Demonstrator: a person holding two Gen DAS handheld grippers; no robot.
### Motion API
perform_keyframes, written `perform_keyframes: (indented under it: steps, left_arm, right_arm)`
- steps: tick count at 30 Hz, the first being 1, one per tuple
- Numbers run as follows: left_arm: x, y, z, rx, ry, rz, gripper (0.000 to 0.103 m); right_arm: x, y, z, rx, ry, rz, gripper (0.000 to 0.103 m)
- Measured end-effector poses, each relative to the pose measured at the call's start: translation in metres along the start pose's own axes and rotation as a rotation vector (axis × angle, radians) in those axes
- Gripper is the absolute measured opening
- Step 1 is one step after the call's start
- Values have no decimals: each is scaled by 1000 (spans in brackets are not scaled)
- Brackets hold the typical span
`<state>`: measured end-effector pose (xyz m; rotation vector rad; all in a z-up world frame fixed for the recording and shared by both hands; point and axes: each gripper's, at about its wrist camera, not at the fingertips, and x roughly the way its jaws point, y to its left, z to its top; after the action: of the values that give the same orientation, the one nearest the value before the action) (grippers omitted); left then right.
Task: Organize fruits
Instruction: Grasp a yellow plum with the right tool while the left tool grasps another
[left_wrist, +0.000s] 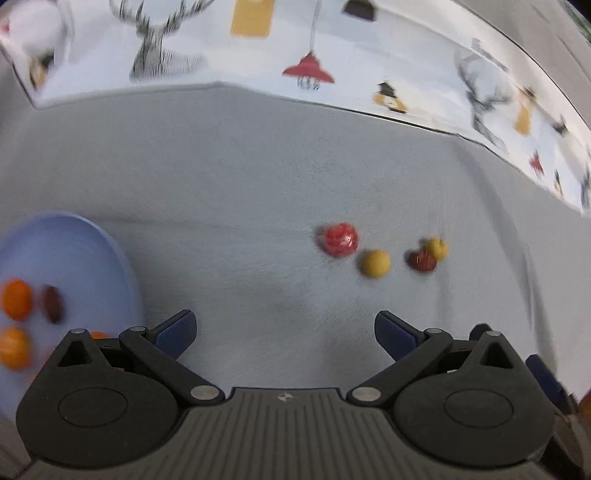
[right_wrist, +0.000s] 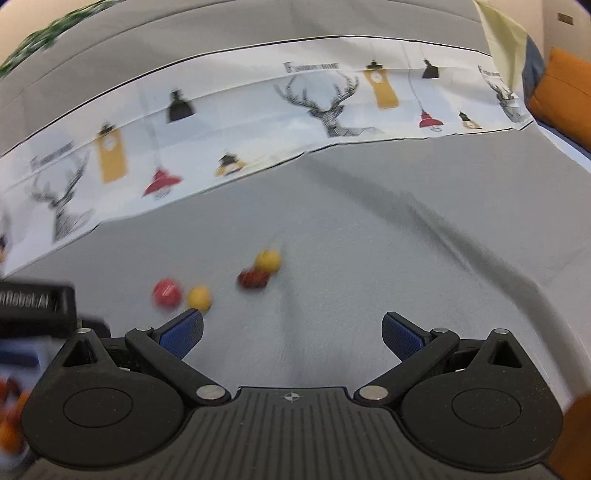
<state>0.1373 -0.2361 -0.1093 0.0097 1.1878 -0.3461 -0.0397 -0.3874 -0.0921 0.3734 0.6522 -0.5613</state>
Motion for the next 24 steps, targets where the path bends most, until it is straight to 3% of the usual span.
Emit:
perform_keyframes:
  steps: [5,10,12,14,16,19,21,23,24]
  left_arm:
    - [41,-22,21,-126,51,-25,103]
    - [73,-37,36,-199,80,38,103]
    - [84,-42,39,-204,97,65,103]
    - [86,-48,40,-178,76,87,103]
    - [88,-57,40,-133,66,97,103]
    - [89,-64,34,-75,50,131,101]
    - [85,-67,28,-48,12,167,85]
    - [78,-69,26,-9,-28,150,27]
    - [75,-67,26,-6,-14,134,27]
  right_arm:
    - [69,-13,31,-26,-10,-34,102]
    - [140,-11,50,-129,102,104,101]
    - [159,-6,47,-187,146,73,97]
    - [156,0,42,-283,98,57,82]
    - [146,0,37,-311,74,91,50]
    - [138,-4,31,-349,54,79,36]
    - [133,-9,30,-333,50,61,27]
    - [130,-15,29,-312,46,42,27]
    - [130,-17,29,-296,46,34,27]
